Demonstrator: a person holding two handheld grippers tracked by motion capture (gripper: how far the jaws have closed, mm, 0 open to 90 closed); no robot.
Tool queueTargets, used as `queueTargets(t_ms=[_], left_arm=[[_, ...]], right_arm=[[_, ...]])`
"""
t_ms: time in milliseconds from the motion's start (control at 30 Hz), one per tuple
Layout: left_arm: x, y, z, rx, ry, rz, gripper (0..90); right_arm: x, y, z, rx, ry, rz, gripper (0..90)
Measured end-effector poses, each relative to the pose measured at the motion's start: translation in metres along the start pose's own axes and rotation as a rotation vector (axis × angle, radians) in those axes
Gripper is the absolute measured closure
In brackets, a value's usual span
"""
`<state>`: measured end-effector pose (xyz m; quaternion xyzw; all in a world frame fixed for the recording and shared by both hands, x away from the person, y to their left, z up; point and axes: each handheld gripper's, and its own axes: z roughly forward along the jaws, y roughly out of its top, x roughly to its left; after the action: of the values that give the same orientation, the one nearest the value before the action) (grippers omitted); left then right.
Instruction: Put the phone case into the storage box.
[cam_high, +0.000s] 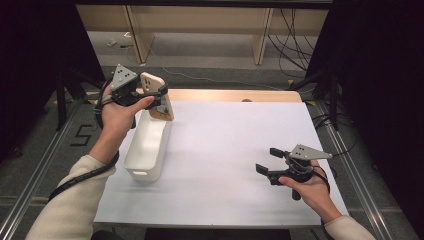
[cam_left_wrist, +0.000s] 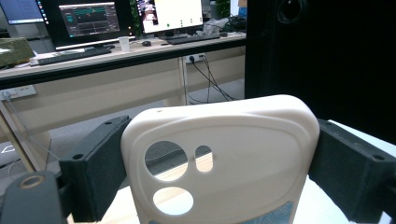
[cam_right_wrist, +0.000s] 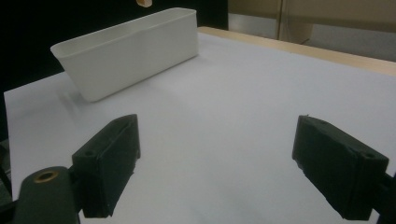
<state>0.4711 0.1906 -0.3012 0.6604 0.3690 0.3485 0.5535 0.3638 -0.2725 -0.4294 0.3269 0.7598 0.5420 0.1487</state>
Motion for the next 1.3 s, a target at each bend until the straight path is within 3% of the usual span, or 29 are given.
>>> queueTargets(t_ms=[1300], left_arm=[[0.024, -0.014, 0.018, 0.042, 0.062, -0.015, 10.7]], right_arm=[[0.0, 0.0, 0.0, -0.002, 0.005, -0.001, 16.1]])
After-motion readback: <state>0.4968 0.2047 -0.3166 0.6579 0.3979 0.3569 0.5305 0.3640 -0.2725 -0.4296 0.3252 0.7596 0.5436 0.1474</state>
